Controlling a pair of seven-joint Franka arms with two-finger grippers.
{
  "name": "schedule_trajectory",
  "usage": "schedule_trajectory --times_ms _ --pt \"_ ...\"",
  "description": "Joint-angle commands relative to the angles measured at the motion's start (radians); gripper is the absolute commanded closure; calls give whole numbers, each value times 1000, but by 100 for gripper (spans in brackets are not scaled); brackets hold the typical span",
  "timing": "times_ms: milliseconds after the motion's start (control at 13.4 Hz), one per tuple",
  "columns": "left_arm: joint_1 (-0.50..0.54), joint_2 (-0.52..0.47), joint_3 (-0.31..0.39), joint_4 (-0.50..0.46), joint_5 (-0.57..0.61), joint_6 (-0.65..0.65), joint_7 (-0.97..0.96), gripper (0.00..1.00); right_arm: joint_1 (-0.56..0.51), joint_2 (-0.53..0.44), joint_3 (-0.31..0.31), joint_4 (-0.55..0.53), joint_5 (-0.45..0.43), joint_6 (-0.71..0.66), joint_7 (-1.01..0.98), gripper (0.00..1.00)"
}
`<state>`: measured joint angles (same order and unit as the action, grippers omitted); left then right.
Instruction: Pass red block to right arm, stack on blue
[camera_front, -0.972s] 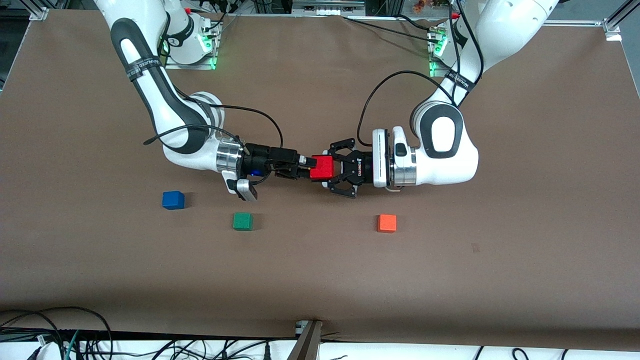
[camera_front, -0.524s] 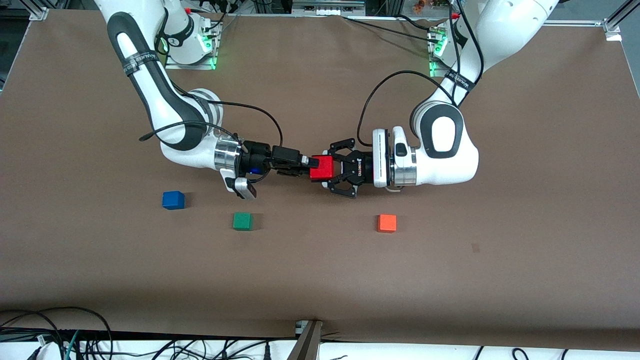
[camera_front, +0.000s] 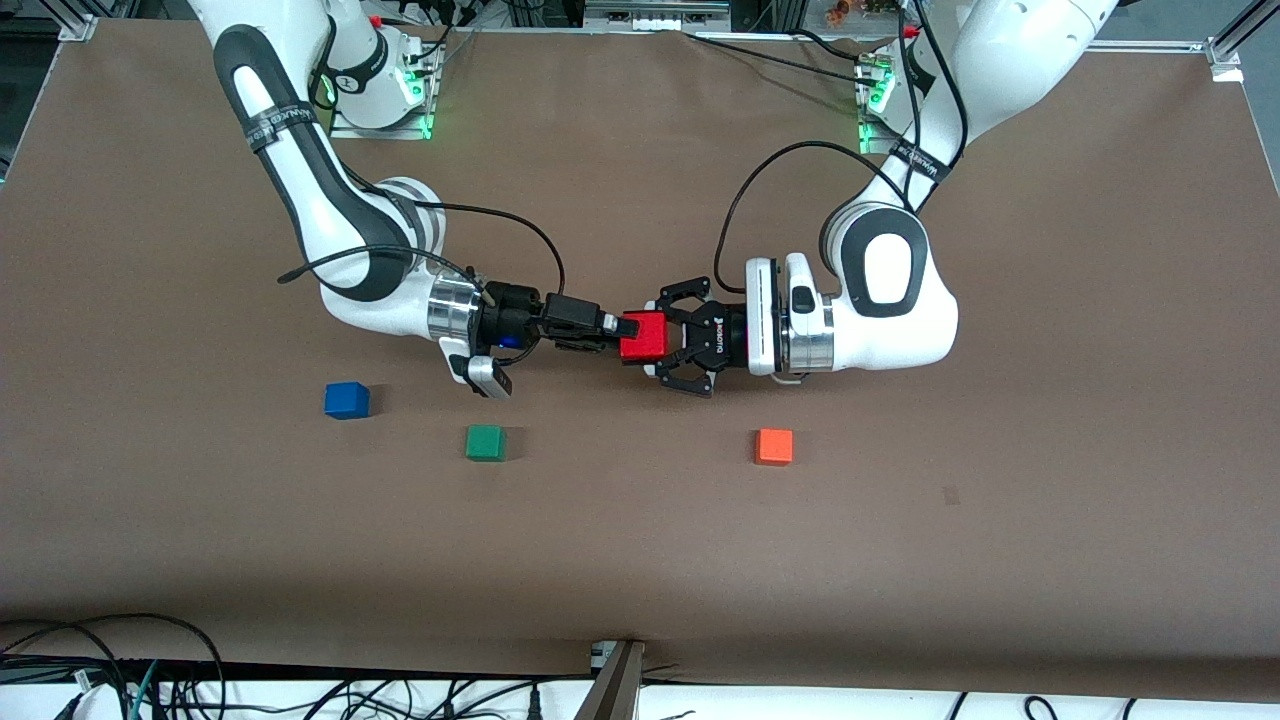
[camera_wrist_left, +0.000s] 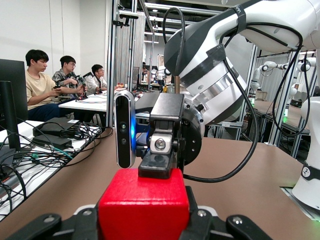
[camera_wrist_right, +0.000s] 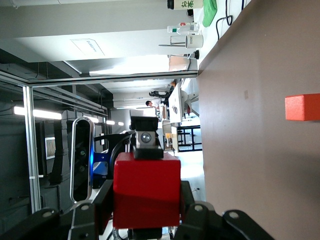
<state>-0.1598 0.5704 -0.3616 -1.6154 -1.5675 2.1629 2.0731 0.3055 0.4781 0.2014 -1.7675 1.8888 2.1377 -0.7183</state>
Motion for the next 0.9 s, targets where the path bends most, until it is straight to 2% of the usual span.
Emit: schedule_trajectory --times_ms 0,374,598,823 --pt "-6 5 1 12 -34 0 21 0 -9 -30 4 -20 24 -1 -6 100" --pt "-6 -1 1 8 -31 -6 -37 0 -32 -30 -10 9 -19 -4 48 100" --pt "0 -23 3 8 1 -6 -94 0 -32 -30 -74 58 -216 -19 170 100" --pt "29 -58 13 6 101 -8 -189 0 -32 -33 -178 72 -393 -111 197 100"
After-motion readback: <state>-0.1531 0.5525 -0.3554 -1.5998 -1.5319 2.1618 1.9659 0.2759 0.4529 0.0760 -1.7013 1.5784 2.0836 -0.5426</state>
